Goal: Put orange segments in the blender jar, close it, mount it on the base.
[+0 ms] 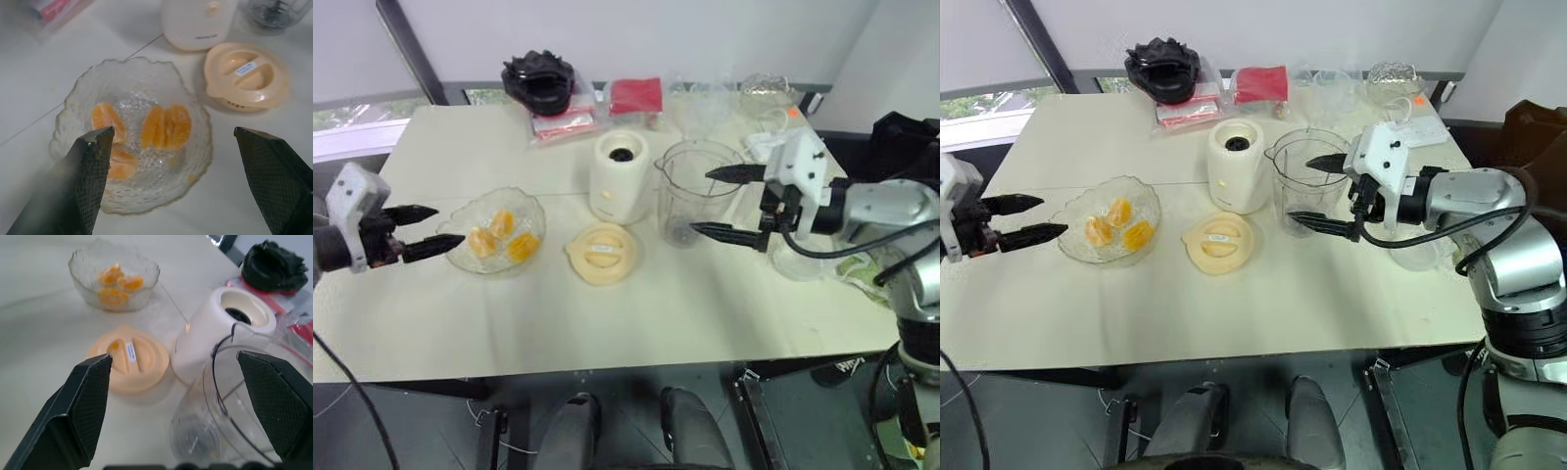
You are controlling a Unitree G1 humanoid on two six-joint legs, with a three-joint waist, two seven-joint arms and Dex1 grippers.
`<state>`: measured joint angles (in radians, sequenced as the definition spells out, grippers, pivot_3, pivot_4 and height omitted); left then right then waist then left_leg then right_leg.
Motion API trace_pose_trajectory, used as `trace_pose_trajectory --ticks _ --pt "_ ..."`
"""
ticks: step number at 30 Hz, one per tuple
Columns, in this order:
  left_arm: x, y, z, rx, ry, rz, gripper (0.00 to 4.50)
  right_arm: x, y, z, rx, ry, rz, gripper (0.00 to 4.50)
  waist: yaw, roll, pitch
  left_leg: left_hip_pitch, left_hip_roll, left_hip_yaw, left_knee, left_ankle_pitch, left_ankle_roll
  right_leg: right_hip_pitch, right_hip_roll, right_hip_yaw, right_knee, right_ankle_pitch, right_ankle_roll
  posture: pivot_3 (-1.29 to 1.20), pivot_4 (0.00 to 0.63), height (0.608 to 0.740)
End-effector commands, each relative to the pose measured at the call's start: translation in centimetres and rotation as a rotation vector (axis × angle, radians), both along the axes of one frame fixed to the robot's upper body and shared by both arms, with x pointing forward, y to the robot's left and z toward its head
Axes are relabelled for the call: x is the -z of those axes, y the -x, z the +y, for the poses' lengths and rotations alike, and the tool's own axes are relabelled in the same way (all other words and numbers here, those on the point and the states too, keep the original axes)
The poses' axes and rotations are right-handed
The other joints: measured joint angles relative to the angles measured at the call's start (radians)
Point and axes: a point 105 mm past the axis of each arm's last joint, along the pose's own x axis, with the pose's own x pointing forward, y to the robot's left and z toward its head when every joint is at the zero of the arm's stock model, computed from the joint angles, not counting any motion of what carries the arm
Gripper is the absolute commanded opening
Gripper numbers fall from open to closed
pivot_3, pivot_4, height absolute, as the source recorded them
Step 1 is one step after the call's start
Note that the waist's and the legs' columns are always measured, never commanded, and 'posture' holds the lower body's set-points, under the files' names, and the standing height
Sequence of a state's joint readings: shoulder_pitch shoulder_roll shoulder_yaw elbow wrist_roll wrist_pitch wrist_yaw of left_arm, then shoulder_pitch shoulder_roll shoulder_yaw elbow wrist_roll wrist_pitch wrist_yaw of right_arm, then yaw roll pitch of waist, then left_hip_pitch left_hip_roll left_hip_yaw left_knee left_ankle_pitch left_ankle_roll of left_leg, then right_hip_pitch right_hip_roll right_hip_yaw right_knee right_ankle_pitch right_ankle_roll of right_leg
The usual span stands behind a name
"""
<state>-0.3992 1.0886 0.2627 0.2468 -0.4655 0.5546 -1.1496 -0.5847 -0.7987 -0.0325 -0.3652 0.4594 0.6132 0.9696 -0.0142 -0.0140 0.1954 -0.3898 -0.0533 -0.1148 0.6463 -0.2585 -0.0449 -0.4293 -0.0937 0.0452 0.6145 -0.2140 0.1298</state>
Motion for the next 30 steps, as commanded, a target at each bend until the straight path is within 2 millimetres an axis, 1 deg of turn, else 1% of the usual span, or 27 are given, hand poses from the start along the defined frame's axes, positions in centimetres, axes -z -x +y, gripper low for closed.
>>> trace_pose_trajectory --ticks 1,4,7,12,16,21,30 --pt "1.0 -1.7 0.3 0.021 0.006 0.071 4.1 -0.7 1.4 1.7 -0.04 -0.038 -0.046 4.24 0.002 0.0 0.0 0.0 0.0 0.0 0.0 0.0 0.0 0.0 0.0 0.0 0.0 0.0 0.0 0.0 0.15 0.74" --pt "1.8 -3.3 -0.3 0.052 0.011 0.12 4.1 -0.3 1.8 1.9 -0.019 -0.049 -0.044 4.24 0.002 -0.001 0.0 -0.001 -0.001 0.0 0.001 0.0 0.0 0.0 0.0 0.0 0.0 0.0 0.001 0.0 0.15 0.74" --pt "3.0 -4.8 -1.2 0.092 -0.01 0.179 4.1 0.0 2.2 1.8 0.009 -0.067 -0.039 4.24 0.001 -0.002 0.0 -0.001 -0.001 0.0 0.001 0.0 0.0 0.0 0.0 0.0 0.0 0.0 0.001 0.0 0.15 0.74" --pt "5.2 -6.3 -3.0 0.158 -0.097 0.258 4.1 0.6 3.0 1.7 0.056 -0.083 -0.033 4.24 -0.003 -0.003 0.0 -0.001 -0.001 0.0 0.001 0.0 0.0 0.0 0.0 0.0 0.0 0.001 0.001 0.0 0.15 0.74" --pt "6.9 -6.5 -3.5 0.18 -0.159 0.315 4.1 0.8 3.4 1.8 0.077 -0.097 -0.032 4.24 -0.008 -0.003 0.0 -0.001 0.0 0.0 0.001 0.0 0.0 -0.001 0.0 0.0 0.001 0.001 0.002 0.0 0.15 0.74" --pt "8.5 -6.6 -3.6 0.18 -0.245 0.354 4.1 0.9 3.5 1.8 0.101 -0.101 -0.03 4.24 -0.002 -0.004 0.0 -0.001 -0.001 0.0 0.001 0.0 0.001 -0.001 0.0 0.0 0.001 0.001 0.002 0.0 0.15 0.74" --pt "8.8 -7.5 -5.1 0.225 -0.367 0.379 4.1 0.5 3.4 1.6 0.097 -0.079 -0.028 4.24 0.0 -0.005 0.0 -0.002 -0.001 0.0 0.002 0.0 0.001 -0.001 0.0 0.0 0.001 0.002 0.004 0.0 0.15 0.74"
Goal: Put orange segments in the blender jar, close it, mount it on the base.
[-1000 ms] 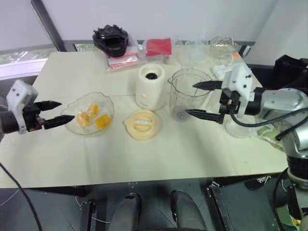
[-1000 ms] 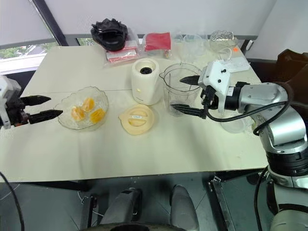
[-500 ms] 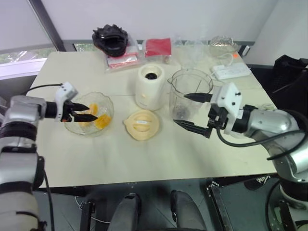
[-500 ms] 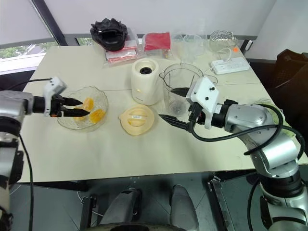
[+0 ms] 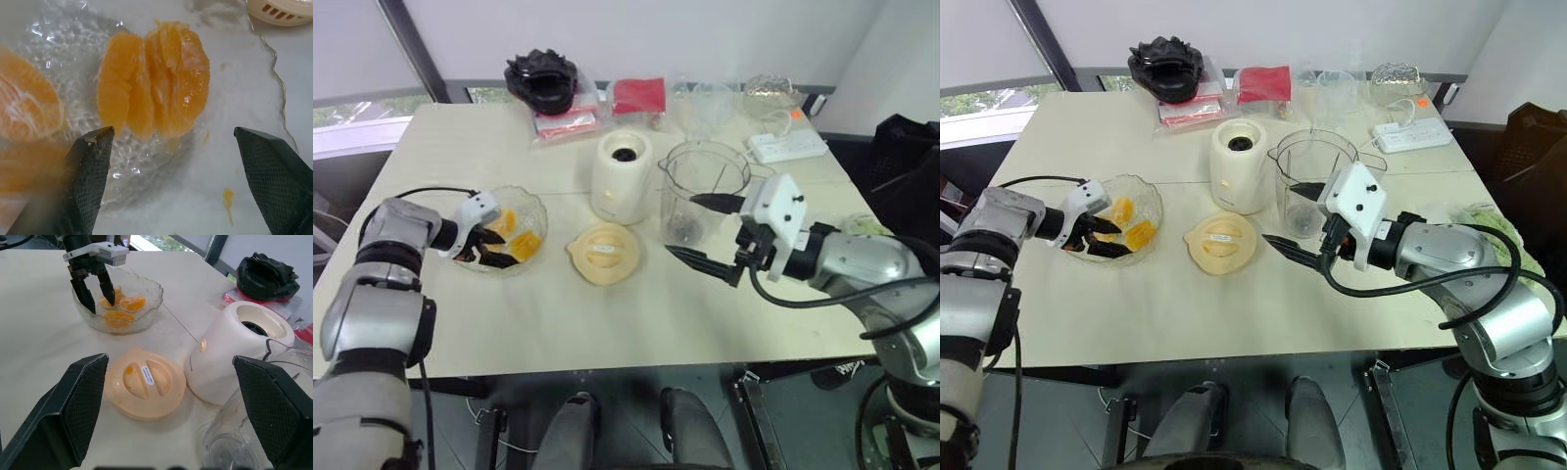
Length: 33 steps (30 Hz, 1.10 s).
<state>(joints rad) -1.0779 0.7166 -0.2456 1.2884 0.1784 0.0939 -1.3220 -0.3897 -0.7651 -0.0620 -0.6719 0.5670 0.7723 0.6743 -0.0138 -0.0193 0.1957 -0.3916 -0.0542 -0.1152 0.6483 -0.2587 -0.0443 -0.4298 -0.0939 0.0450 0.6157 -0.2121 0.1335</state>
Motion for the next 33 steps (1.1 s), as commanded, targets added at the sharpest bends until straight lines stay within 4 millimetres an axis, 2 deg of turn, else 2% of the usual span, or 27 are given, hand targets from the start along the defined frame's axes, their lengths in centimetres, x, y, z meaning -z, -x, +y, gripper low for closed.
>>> trace_pose_trajectory --ticks 1,12,17,21,30,33 --pt "-1.0 -0.9 -0.6 0.036 -0.064 -0.036 4.1 -1.7 0.5 0.0 -0.018 0.003 -0.06 4.24 -0.001 0.0 0.0 0.0 0.0 0.0 0.0 0.0 0.0 0.0 0.0 0.0 0.0 0.0 0.0 0.0 0.15 0.74" --pt "-0.6 -2.3 -2.5 0.045 -0.137 -0.067 4.1 -2.2 0.4 -0.2 -0.027 0.03 -0.059 4.24 -0.001 0.0 0.0 0.0 0.0 0.0 0.0 0.0 0.0 0.0 0.0 0.0 0.0 0.0 0.001 0.0 0.15 0.74" --pt "-0.1 -2.5 -2.6 0.017 -0.149 -0.071 4.1 -2.4 0.4 -0.2 -0.022 0.03 -0.067 4.24 0.0 0.0 0.0 0.0 0.0 0.0 0.0 0.0 0.0 0.0 0.0 0.0 0.0 0.001 0.001 0.0 0.15 0.74" --pt "1.3 -2.4 -2.8 -0.028 -0.154 -0.047 4.1 -2.7 0.2 -0.3 -0.007 0.03 -0.082 4.24 0.0 0.0 0.0 0.0 0.0 0.0 0.0 0.0 0.0 0.0 0.0 0.0 0.001 0.001 0.001 0.0 0.15 0.74" --pt "2.5 -2.4 -3.1 -0.078 -0.139 -0.038 4.1 -3.1 0.2 -0.6 0.013 0.036 -0.099 4.24 0.003 0.0 0.0 0.001 -0.001 0.0 0.001 0.0 0.0 0.001 0.0 0.0 0.001 0.001 0.002 0.0 0.15 0.74" --pt "2.7 -2.5 -3.4 -0.081 -0.13 -0.041 3.19 -3.2 0.1 -0.5 0.018 0.033 -0.102 4.29 0.003 0.0 0.0 0.001 -0.001 0.0 0.001 0.0 0.0 0.001 0.0 0.0 0.001 0.001 0.002 0.0 0.15 0.74"
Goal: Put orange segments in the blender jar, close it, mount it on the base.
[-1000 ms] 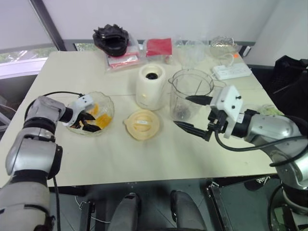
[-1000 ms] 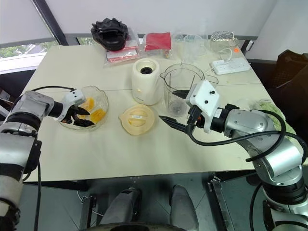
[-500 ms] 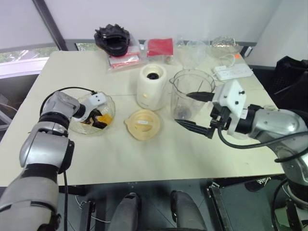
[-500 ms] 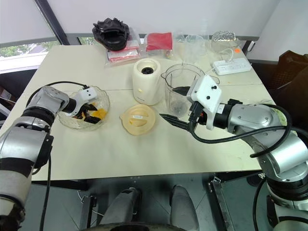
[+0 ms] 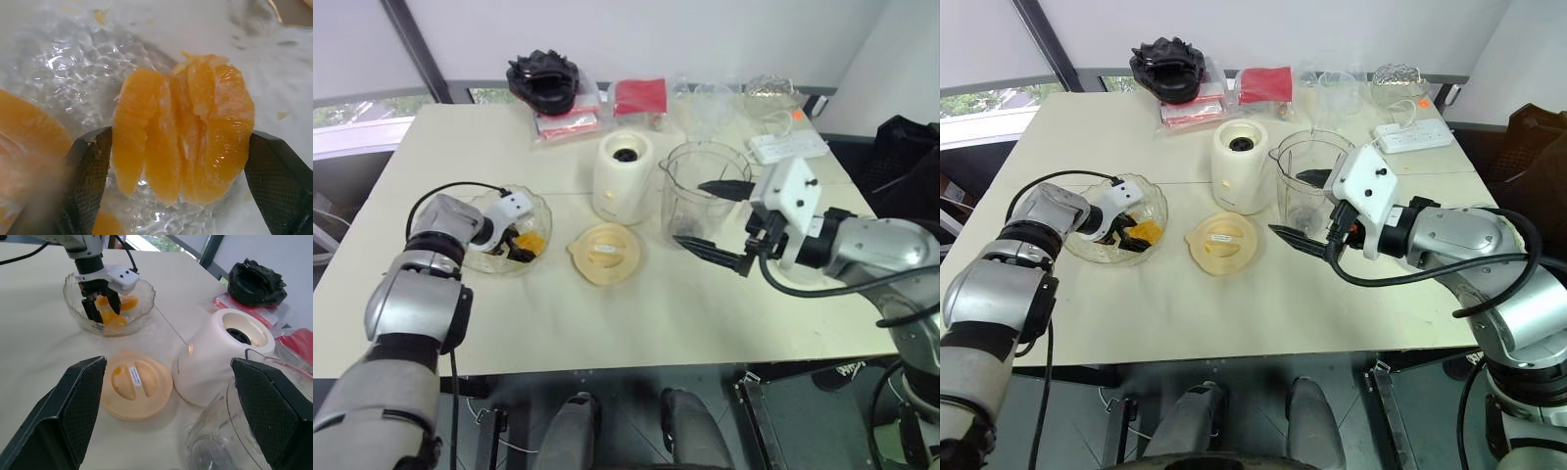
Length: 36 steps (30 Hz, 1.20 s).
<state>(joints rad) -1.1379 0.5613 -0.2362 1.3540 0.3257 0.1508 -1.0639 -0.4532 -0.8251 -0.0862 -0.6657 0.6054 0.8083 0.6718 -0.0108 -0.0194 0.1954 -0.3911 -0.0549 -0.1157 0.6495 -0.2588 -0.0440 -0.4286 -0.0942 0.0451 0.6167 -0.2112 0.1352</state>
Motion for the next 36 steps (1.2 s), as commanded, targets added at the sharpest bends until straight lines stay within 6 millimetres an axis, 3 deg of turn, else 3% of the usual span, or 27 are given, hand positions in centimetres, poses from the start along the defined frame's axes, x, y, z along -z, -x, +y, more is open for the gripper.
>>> trace_pose_trajectory --ticks 1,3,20,23,25,36 --pt "1.0 0.3 -0.5 -0.008 0.026 0.022 2.76 -1.6 0.3 0.0 0.004 0.0 -0.072 4.29 0.0 0.0 0.0 0.0 0.0 0.0 0.0 0.0 0.0 0.0 0.0 0.0 0.0 0.0 0.0 0.0 0.15 0.74" --pt "1.0 0.3 -0.5 -0.009 0.025 0.021 1.78 -1.7 0.2 0.1 0.004 -0.002 -0.076 4.29 -0.001 0.0 0.0 0.0 0.0 0.0 0.0 0.0 0.0 0.0 0.0 0.0 0.0 0.0 0.0 0.0 0.15 0.74" --pt "0.2 0.1 0.7 -0.088 0.097 -0.019 1.78 -1.9 -0.6 0.3 0.011 -0.013 -0.099 4.29 -0.003 0.0 0.0 0.0 0.0 0.0 0.0 0.0 0.0 0.0 0.0 0.0 0.002 0.0 0.0 0.0 0.15 0.74" --pt "0.5 0.3 1.0 -0.089 0.085 -0.015 0.93 -1.9 -0.8 0.3 0.008 -0.011 -0.102 4.29 -0.003 0.0 0.0 0.0 0.0 0.0 0.0 0.0 0.0 0.0 0.0 0.0 0.002 0.0 0.0 0.0 0.15 0.74" --pt "0.5 0.2 1.1 -0.095 0.079 -0.023 0.12 -2.0 -0.8 0.3 0.006 -0.01 -0.105 4.29 -0.003 0.0 0.0 0.001 0.0 0.0 0.0 0.0 0.0 0.0 0.0 0.0 0.002 0.0 0.0 0.0 0.15 0.74" --pt "0.0 0.4 1.8 -0.109 0.12 -0.036 0.12 -2.1 -1.0 0.4 0.002 -0.011 -0.114 4.29 -0.006 0.0 0.0 0.001 0.0 0.0 0.0 0.0 0.0 0.0 0.0 0.0 0.002 0.0 0.0 0.0 0.15 0.74"
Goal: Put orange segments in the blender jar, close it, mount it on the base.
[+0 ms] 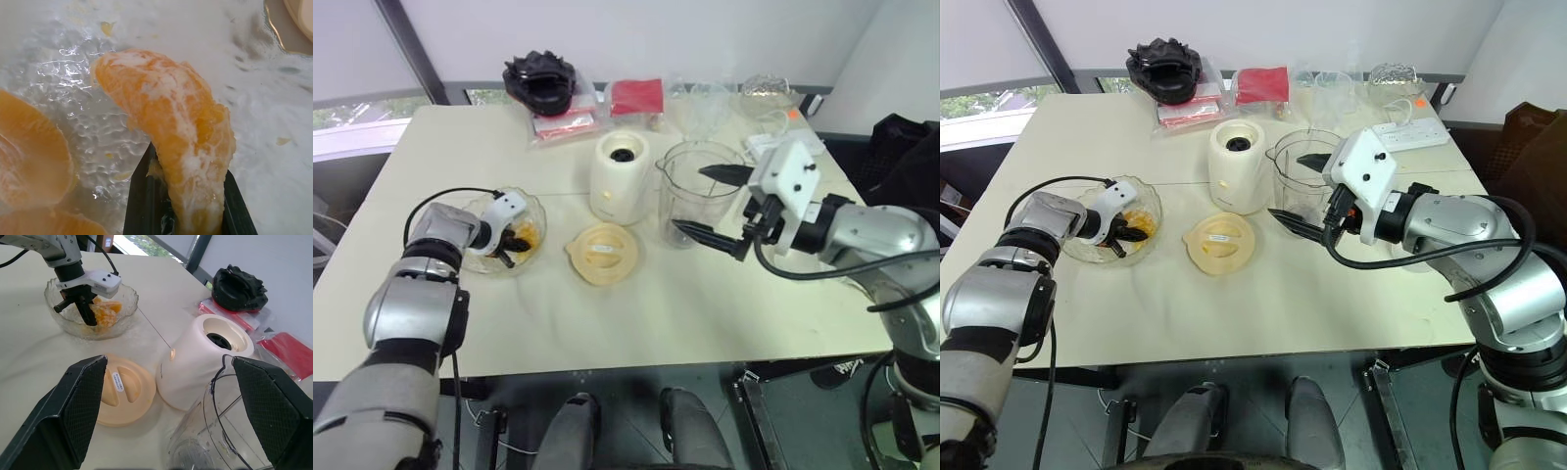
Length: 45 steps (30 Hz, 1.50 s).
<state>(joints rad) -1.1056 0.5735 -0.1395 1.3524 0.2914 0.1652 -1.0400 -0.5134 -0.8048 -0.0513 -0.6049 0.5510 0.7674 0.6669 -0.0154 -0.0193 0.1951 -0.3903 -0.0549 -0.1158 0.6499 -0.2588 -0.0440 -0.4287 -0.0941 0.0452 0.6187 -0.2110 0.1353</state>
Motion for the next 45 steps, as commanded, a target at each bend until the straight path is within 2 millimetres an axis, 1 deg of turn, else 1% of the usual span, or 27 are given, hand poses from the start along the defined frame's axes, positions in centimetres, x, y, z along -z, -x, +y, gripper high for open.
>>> trace_pose_trajectory --ticks 1,5,8,12,16,19,21,26,28,30,34,37,39,41,42,44,45 --pt "-0.5 0.3 1.3 -0.034 0.037 -0.018 0.12 -1.2 0.3 0.3 -0.017 -0.004 -0.063 4.29 -0.003 0.0 0.0 0.0 0.0 0.0 0.0 0.0 0.0 0.0 0.0 0.0 0.0 0.0 0.0 0.0 0.15 0.74" --pt "-1.9 0.2 1.9 -0.062 0.127 -0.068 0.12 -1.2 0.2 0.4 -0.019 -0.007 -0.065 4.29 -0.004 0.0 0.0 0.0 0.0 0.0 0.0 0.0 0.0 0.0 0.0 0.0 0.0 0.0 0.0 0.0 0.15 0.74" --pt "-4.1 0.5 3.5 -0.103 0.274 -0.135 0.12 -1.2 0.1 0.5 -0.026 -0.012 -0.066 4.29 -0.007 -0.001 0.0 0.0 0.0 0.0 0.0 0.0 0.0 -0.001 0.0 0.0 0.0 0.0 0.0 0.0 0.15 0.74" --pt "-5.3 1.1 4.6 -0.115 0.367 -0.203 0.12 -1.0 -0.1 0.6 -0.037 -0.012 -0.063 4.29 -0.004 -0.001 0.0 0.0 0.0 0.0 -0.001 0.0 0.0 -0.001 0.0 0.0 0.0 0.0 0.0 0.0 0.15 0.74" --pt "-7.0 1.1 4.7 -0.107 0.464 -0.299 0.12 -1.0 -0.4 0.7 -0.047 -0.01 -0.065 4.29 0.002 -0.001 0.0 -0.001 0.0 0.0 0.0 0.0 0.0 -0.001 0.0 0.0 0.0 0.0 0.0 0.0 0.15 0.74" --pt "-8.7 1.2 3.9 -0.074 0.543 -0.439 0.12 -1.1 -0.5 0.8 -0.061 -0.001 -0.069 4.29 0.0 -0.001 0.001 -0.001 0.0 0.0 0.0 0.0 0.0 -0.001 -0.001 0.0 0.0 0.0 0.0 0.0 0.15 0.74" --pt "-9.6 1.3 3.2 -0.069 0.576 -0.5 0.12 -1.2 -0.7 0.8 -0.066 0.0 -0.072 4.29 -0.001 -0.001 0.0 -0.001 0.0 0.0 0.0 0.0 0.0 -0.001 -0.001 0.0 0.0 0.0 0.0 0.0 0.15 0.74" --pt "-11.8 2.0 0.8 -0.04 0.631 -0.614 0.12 -1.4 -0.8 0.9 -0.072 0.002 -0.08 4.29 0.0 -0.001 0.0 -0.001 0.0 0.0 0.0 0.0 0.0 -0.001 -0.001 0.0 0.0 0.0 0.0 0.0 0.15 0.74" --pt "-13.2 2.1 -0.5 -0.007 0.644 -0.65 0.12 -1.3 -0.7 0.9 -0.069 0.0 -0.08 4.29 0.001 -0.001 0.0 -0.001 0.0 0.0 0.0 0.0 0.0 -0.001 -0.001 0.0 0.0 0.0 0.0 0.0 0.15 0.74" --pt "-15.5 1.9 -1.7 0.036 0.657 -0.699 0.12 -1.2 -0.6 0.9 -0.06 -0.006 -0.081 4.29 0.001 -0.001 0.0 -0.001 0.0 0.0 0.0 0.0 0.0 -0.001 -0.001 0.0 0.0 0.0 -0.001 0.0 0.15 0.74" --pt "-19.0 1.4 -3.3 0.117 0.668 -0.754 0.12 -1.1 -0.5 0.8 -0.038 -0.015 -0.084 4.29 0.003 -0.001 0.0 -0.001 0.0 0.0 0.0 0.0 0.0 -0.001 -0.001 0.0 0.0 0.0 -0.001 0.0 0.15 0.74" --pt "-22.1 1.0 -5.0 0.216 0.679 -0.782 0.12 -0.9 -0.4 0.7 -0.013 -0.03 -0.089 4.29 0.003 -0.001 0.0 -0.001 0.0 0.0 0.0 0.0 0.0 -0.001 -0.001 0.0 0.0 0.0 0.0 0.0 0.15 0.74" --pt "-24.4 0.7 -7.1 0.319 0.684 -0.788 0.12 -0.8 -0.2 0.6 0.01 -0.048 -0.097 4.29 0.003 -0.001 0.0 -0.001 0.0 0.0 0.0 0.0 0.0 -0.001 -0.001 0.0 0.0 0.0 0.0 0.0 0.15 0.74" --pt "-26.2 0.5 -9.1 0.41 0.69 -0.782 0.12 -0.7 0.0 0.5 0.034 -0.063 -0.103 4.29 0.005 -0.001 0.001 -0.001 -0.001 0.0 0.0 0.0 0.0 -0.001 -0.001 0.0 -0.001 0.0 0.0 0.0 0.15 0.74" --pt "-27.1 0.3 -10.6 0.458 0.704 -0.776 0.12 -0.5 0.1 0.4 0.054 -0.07 -0.11 4.29 0.005 -0.001 0.001 -0.001 -0.001 0.0 0.0 0.0 0.0 -0.001 -0.001 0.0 -0.001 0.0 0.0 0.0 0.15 0.74" --pt "-28.2 0.1 -13.6 0.538 0.72 -0.764 0.12 -0.3 0.4 0.1 0.097 -0.081 -0.122 4.29 0.005 -0.001 0.001 -0.001 -0.001 0.0 0.0 0.0 0.0 0.0 -0.001 0.0 -0.002 0.0 0.0 0.0 0.15 0.74" --pt "-28.5 0.0 -15.0 0.576 0.723 -0.756 0.12 -0.2 0.6 0.0 0.116 -0.089 -0.127 4.29 0.007 -0.002 0.0 -0.001 -0.001 0.0 0.0 0.0 0.0 0.0 -0.001 0.0 -0.002 0.0 0.0 0.0 0.15 0.74"
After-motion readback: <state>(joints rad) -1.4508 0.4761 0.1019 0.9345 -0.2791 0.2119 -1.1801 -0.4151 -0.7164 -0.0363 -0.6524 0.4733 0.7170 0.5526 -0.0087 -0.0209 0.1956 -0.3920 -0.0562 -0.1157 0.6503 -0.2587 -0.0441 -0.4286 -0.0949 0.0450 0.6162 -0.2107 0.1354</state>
